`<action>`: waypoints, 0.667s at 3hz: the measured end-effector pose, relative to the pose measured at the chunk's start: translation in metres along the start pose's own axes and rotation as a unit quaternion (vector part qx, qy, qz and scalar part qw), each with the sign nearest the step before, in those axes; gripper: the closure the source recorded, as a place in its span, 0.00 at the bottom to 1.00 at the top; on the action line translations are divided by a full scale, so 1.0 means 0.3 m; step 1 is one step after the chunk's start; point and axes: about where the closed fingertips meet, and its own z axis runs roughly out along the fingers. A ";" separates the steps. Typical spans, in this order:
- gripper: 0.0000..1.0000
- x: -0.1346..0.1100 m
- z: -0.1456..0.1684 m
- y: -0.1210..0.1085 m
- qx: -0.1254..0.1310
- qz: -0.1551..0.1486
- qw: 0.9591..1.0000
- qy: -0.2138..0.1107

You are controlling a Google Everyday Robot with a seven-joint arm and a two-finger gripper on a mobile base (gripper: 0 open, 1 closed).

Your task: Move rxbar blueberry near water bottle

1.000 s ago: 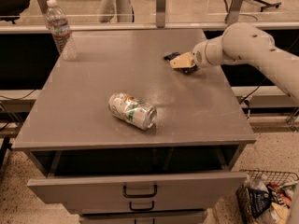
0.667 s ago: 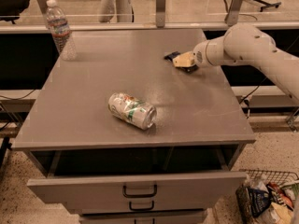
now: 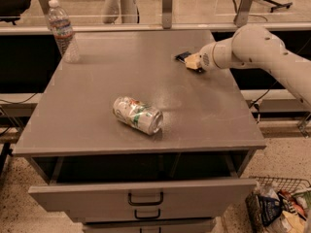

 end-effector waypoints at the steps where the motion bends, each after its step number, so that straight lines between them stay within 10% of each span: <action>1: 1.00 -0.077 -0.026 0.017 -0.017 -0.031 0.999 -0.011; 2: 1.00 -0.244 -0.118 0.033 -0.021 -0.121 0.992 -0.029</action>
Offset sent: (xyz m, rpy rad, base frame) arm 0.0041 0.0079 0.1746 -0.3204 -0.3348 0.2952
